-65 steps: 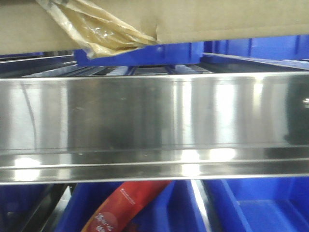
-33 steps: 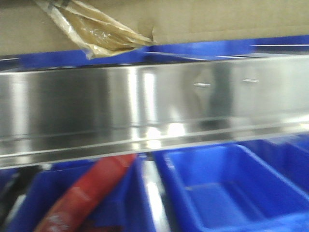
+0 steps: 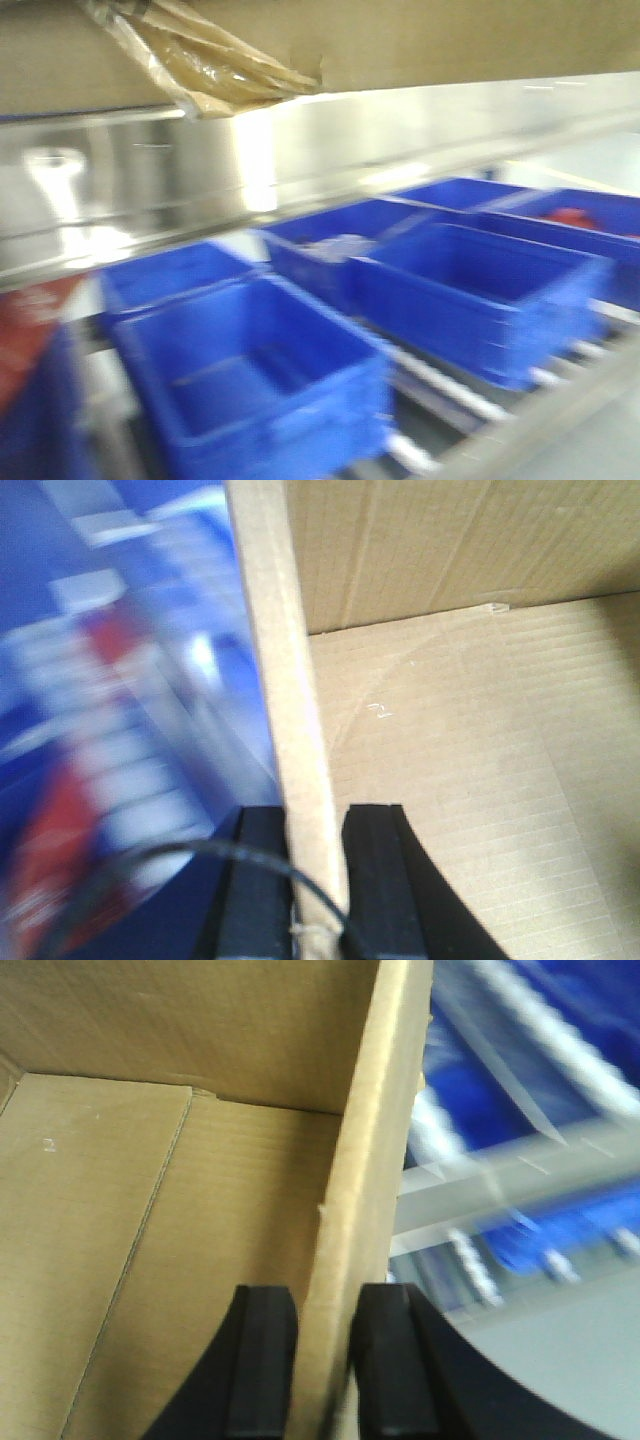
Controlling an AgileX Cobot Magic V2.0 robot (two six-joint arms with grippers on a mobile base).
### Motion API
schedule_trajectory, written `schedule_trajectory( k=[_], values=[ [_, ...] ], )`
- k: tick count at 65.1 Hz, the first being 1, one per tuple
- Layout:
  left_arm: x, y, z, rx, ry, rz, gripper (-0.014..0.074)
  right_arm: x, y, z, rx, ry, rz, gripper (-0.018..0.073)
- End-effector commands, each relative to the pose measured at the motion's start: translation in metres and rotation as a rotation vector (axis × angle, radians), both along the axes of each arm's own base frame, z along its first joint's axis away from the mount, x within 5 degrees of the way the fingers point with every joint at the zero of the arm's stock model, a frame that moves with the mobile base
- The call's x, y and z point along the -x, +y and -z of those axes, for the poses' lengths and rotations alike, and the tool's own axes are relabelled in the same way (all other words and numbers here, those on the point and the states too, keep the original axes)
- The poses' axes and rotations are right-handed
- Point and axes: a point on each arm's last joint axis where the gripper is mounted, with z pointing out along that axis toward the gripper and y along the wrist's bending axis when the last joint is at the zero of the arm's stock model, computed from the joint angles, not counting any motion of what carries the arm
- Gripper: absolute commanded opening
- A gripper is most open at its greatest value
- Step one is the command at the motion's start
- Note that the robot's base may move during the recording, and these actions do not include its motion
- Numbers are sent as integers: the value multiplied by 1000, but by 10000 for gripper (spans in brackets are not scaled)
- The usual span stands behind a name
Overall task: Grab carton from right shelf to conveyor
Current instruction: 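Hold the carton with both grippers while the base turns and drives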
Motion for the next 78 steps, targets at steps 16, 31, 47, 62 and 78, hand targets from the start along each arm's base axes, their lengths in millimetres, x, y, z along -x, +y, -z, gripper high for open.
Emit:
schedule_trajectory(
  k=[16,31,47,62,78],
  values=[
    [4,-6,-5,56,-20,46,-18,-3,0,-8,-42,-79,6,-58],
    [4,-6,-5,56,-20,46,-18,-3,0,-8,-42,-79,6,-58],
    [4,-6,-5,56,-20,46,-18,-3,0,-8,-42,-79,6,-58],
    [4,-5,-6,52,-23,43,-18,-3,0,-8,-42,-79,6,-58],
    [4,-5,-6,50,-24,42,-18,-3,0,-8,-42,-79,6,-58]
  ],
)
